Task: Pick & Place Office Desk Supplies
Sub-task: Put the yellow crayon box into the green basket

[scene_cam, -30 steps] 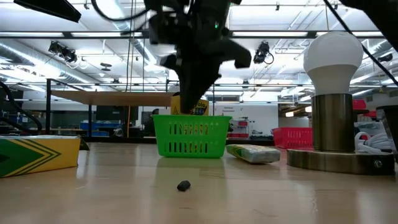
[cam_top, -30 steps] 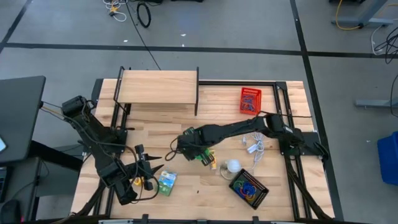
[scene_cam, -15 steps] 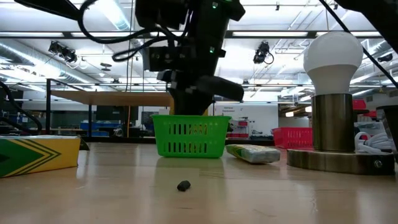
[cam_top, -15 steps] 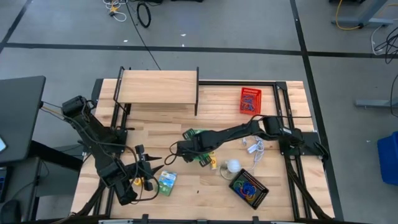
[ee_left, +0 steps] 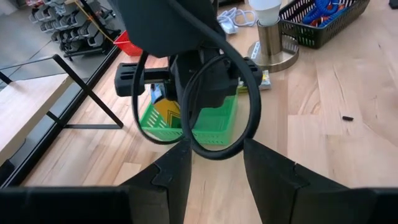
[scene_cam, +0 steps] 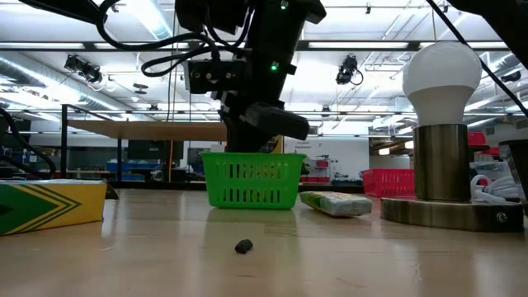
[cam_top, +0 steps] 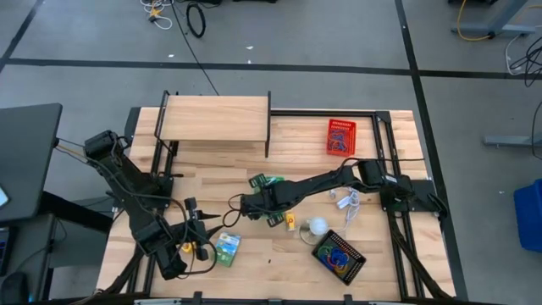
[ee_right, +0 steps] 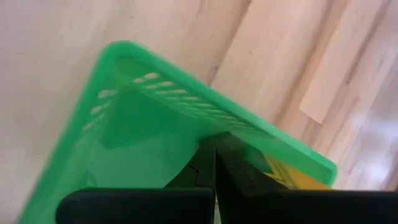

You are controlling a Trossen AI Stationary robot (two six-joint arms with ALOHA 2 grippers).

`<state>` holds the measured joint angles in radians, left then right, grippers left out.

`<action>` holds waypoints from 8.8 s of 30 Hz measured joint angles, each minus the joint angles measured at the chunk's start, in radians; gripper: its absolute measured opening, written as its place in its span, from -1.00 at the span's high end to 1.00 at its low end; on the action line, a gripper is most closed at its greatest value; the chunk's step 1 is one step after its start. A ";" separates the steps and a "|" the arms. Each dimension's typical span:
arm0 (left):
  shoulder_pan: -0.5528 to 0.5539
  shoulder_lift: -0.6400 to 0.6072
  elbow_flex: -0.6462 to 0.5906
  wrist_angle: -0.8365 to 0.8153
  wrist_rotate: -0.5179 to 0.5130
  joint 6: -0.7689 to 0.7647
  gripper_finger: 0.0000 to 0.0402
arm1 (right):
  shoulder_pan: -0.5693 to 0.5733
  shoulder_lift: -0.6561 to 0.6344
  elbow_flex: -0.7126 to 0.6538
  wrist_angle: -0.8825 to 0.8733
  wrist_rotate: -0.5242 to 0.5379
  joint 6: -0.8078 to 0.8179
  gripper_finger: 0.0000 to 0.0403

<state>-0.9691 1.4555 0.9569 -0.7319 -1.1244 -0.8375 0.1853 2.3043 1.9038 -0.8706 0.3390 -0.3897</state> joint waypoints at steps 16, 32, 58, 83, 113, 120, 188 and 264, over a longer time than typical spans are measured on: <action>0.000 0.000 0.000 0.002 0.000 0.001 0.24 | -0.014 0.008 0.000 -0.031 -0.002 0.024 1.00; 0.000 0.000 0.000 0.002 0.000 0.001 0.24 | -0.014 0.011 -0.001 -0.041 -0.024 0.086 1.00; 0.000 0.000 0.000 0.003 0.000 0.001 0.24 | 0.053 0.010 0.000 -0.047 0.288 0.073 1.00; 0.099 0.057 0.000 0.358 0.721 -0.145 -0.18 | 0.322 -0.103 0.049 -0.203 0.043 0.340 0.06; 0.305 0.205 0.000 0.166 0.981 -0.531 -0.28 | 0.490 -0.095 0.018 -0.695 0.152 0.771 -0.07; 0.308 0.200 -0.088 0.236 1.023 -0.550 -0.23 | 0.467 -0.095 0.018 -0.680 0.155 0.766 -0.07; 0.053 0.017 -0.149 0.294 0.356 -0.265 1.00 | 0.131 -0.199 -0.368 0.828 -0.341 0.802 -0.07; 0.008 0.009 -0.146 0.485 -0.074 0.117 0.82 | 0.019 -0.194 -0.369 0.811 -0.580 0.720 0.53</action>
<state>-0.9614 1.4647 0.8104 -0.2471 -1.1983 -0.7210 0.2039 2.1101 1.5349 -0.0592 -0.2414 0.3304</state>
